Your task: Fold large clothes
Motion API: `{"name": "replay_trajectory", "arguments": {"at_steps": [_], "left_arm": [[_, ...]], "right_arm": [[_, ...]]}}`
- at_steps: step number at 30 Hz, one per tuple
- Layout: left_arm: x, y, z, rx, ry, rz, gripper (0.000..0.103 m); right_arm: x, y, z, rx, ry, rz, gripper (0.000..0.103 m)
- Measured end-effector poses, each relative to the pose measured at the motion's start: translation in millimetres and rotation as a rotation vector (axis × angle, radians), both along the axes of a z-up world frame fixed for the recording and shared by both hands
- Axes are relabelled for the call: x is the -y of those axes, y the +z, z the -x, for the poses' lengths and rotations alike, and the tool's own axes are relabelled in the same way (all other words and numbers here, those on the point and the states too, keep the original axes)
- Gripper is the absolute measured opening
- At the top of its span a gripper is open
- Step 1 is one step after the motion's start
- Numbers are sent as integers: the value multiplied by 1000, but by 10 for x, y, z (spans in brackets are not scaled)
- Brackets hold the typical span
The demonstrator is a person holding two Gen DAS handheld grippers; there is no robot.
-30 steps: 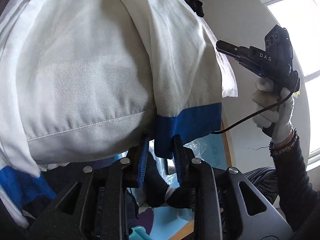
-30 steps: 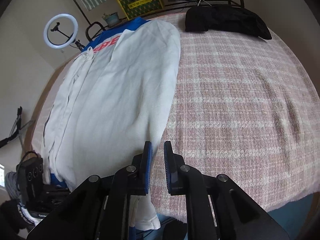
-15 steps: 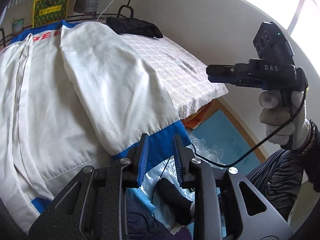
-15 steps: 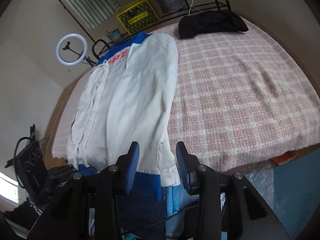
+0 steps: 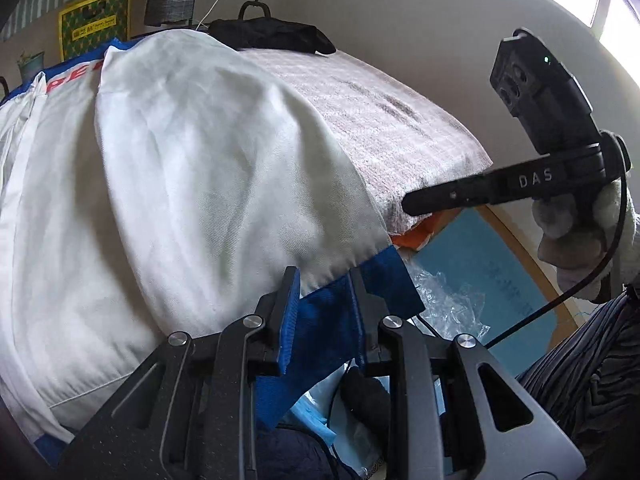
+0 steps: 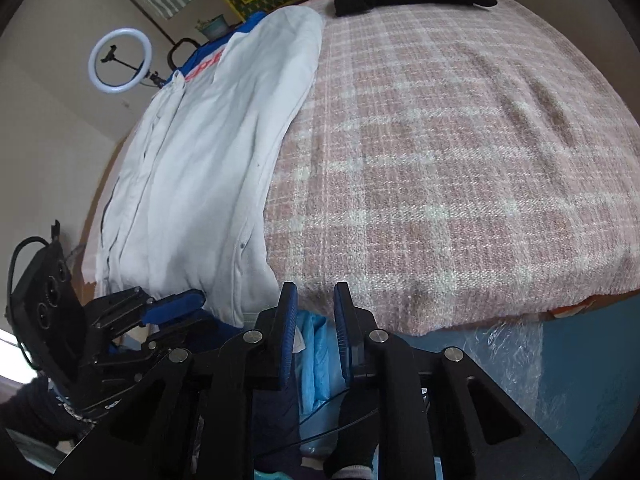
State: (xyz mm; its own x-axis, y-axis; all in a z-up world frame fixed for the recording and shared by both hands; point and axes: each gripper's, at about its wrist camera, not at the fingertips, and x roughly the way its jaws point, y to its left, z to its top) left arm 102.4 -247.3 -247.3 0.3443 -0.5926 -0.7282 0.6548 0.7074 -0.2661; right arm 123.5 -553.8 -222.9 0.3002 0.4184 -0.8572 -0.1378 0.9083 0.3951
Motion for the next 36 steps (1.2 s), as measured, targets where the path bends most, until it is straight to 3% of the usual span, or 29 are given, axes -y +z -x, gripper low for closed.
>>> {"name": "replay_trajectory", "arguments": {"at_steps": [3, 8, 12, 14, 16, 18, 21, 25, 30, 31, 32, 33, 34, 36], "left_arm": [[-99, 82, 12, 4, 7, 23, 22], [-103, 56, -5, -9, 11, 20, 22], [-30, 76, 55, 21, -17, -1, 22], [16, 106, 95, 53, -38, -20, 23], [46, 131, 148, 77, -62, -26, 36], [62, 152, 213, 95, -89, -10, 56], [122, 139, 306, 105, -130, -3, 58], [258, 91, 391, 164, -150, -51, 58], [352, 53, 354, 168, -126, -46, 58], [356, 42, 345, 176, -116, -51, 57], [364, 27, 336, 188, -105, -65, 44], [359, 15, 318, 199, -88, -83, 25], [332, 3, 281, 195, -71, -91, 21], [223, -3, 178, 128, -55, -36, 15]], "right_arm": [[-66, -85, 91, -22, 66, 4, 16], [-165, -390, 143, -47, 103, 127, 16], [-220, -509, 69, 12, 129, 147, 16], [-263, -505, 40, 33, 156, 119, 16], [-324, -443, 67, 42, 202, 85, 16], [-368, -336, 138, 55, 258, 19, 10], [-355, -154, 238, 97, 278, -56, 9], [-276, 2, 205, 112, 257, -165, 9], [-496, 141, 173, 141, 310, -178, 9], [-539, 143, 161, 140, 312, -176, 9], [-578, 150, 156, 139, 317, -177, 9], [-595, 163, 153, 142, 323, -176, 9], [-622, 167, 158, 145, 330, -173, 9], [-563, 210, 141, 151, 337, -190, 9]]}}
